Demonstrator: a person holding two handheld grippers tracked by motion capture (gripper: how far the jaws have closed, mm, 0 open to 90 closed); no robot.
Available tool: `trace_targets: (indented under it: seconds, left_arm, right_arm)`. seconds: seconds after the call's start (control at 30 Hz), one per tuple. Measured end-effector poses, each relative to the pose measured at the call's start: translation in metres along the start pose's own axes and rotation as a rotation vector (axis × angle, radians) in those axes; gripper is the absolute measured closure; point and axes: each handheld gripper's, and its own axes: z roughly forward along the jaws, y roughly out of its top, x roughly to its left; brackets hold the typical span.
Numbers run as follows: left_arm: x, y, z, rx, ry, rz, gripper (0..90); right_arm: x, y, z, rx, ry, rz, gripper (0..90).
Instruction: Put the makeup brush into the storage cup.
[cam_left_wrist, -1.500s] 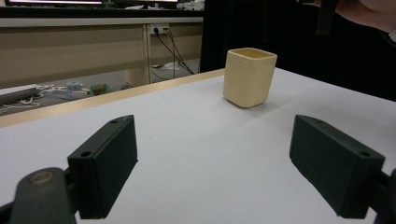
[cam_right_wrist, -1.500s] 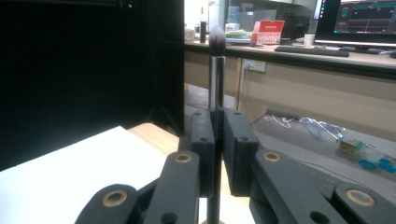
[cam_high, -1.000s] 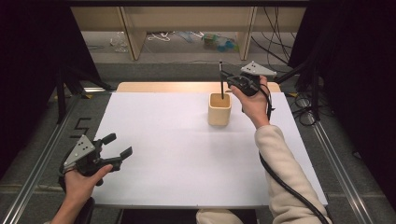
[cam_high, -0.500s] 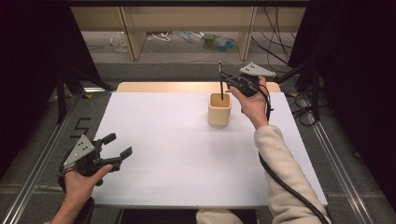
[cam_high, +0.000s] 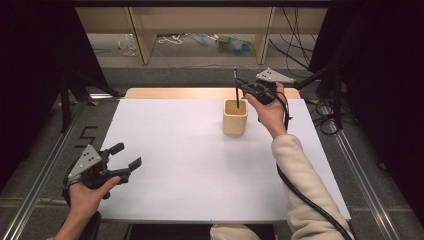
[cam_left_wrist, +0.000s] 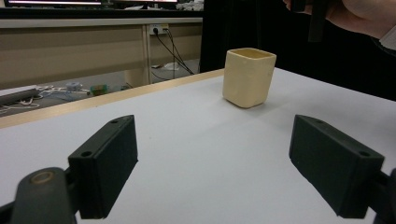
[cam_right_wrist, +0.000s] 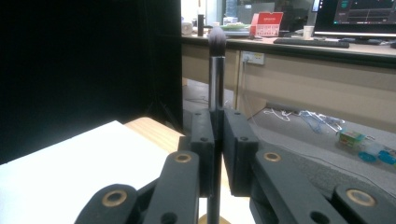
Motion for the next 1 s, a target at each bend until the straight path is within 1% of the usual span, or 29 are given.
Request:
trace_targets:
  seconds: [0.1,0.17,0.2,0.23,0.3,0.4,0.5,0.6,0.7,0.73,0.8,0.83,0.9,1.0]
  left_arm:
    - [0.0000,0.0000,0.0001,0.002,-0.001,0.003,15.1]
    - [0.0000,0.0000,0.0001,0.002,-0.001,0.004,15.1]
    - [0.0001,0.0000,0.0001,0.003,-0.001,0.004,15.2]
    - [0.0001,0.0000,0.0001,0.003,-0.001,0.004,15.2]
    - [-0.0001,0.0000,0.0000,0.003,-0.001,0.004,15.2]
    - [-0.0001,-0.0001,0.0001,0.004,-0.002,0.003,15.2]
    - [0.0000,-0.0001,0.0000,0.003,-0.002,0.003,15.2]
    - [-0.0002,0.0000,0.0000,0.004,-0.002,0.004,15.2]
    - [-0.0002,0.0000,0.0001,0.004,-0.002,0.004,15.2]
    - [-0.0001,-0.0001,0.0001,0.004,-0.002,0.003,15.2]
    - [-0.0002,-0.0001,0.0001,0.004,-0.003,0.003,15.2]
    - [-0.0001,-0.0001,0.0001,0.004,-0.003,0.004,15.2]
    - [-0.0002,-0.0001,0.0001,0.005,-0.003,0.004,15.2]
    - [-0.0004,-0.0001,0.0001,0.005,-0.003,0.005,15.2]
  right_arm:
    - [-0.0010,-0.0008,0.0006,-0.001,-0.005,-0.005,84.1]
    - [-0.0021,-0.0015,0.0016,-0.008,-0.012,-0.019,84.1]
    - [-0.0020,-0.0017,0.0016,-0.003,-0.010,-0.016,84.1]
    - [-0.0010,-0.0022,0.0015,0.007,-0.005,-0.001,84.1]
    - [-0.0014,-0.0031,0.0031,-0.007,-0.012,-0.014,84.1]
    - [-0.0005,-0.0037,0.0032,0.006,-0.006,-0.006,84.1]
    - [-0.0008,-0.0041,0.0038,0.005,-0.010,-0.013,84.1]
    - [-0.0004,-0.0046,0.0039,0.008,-0.010,-0.009,84.1]
    - [-0.0008,-0.0057,0.0053,0.000,-0.010,-0.013,84.1]
    - [-0.0007,-0.0057,0.0046,0.017,-0.009,-0.009,84.1]
    - [-0.0012,-0.0066,0.0060,0.002,-0.011,-0.017,84.1]
    - [-0.0004,-0.0070,0.0061,0.010,-0.009,-0.006,84.1]
    - [-0.0007,-0.0076,0.0065,0.010,-0.012,-0.013,84.1]
    - [-0.0005,-0.0083,0.0073,0.008,-0.016,-0.009,84.1]
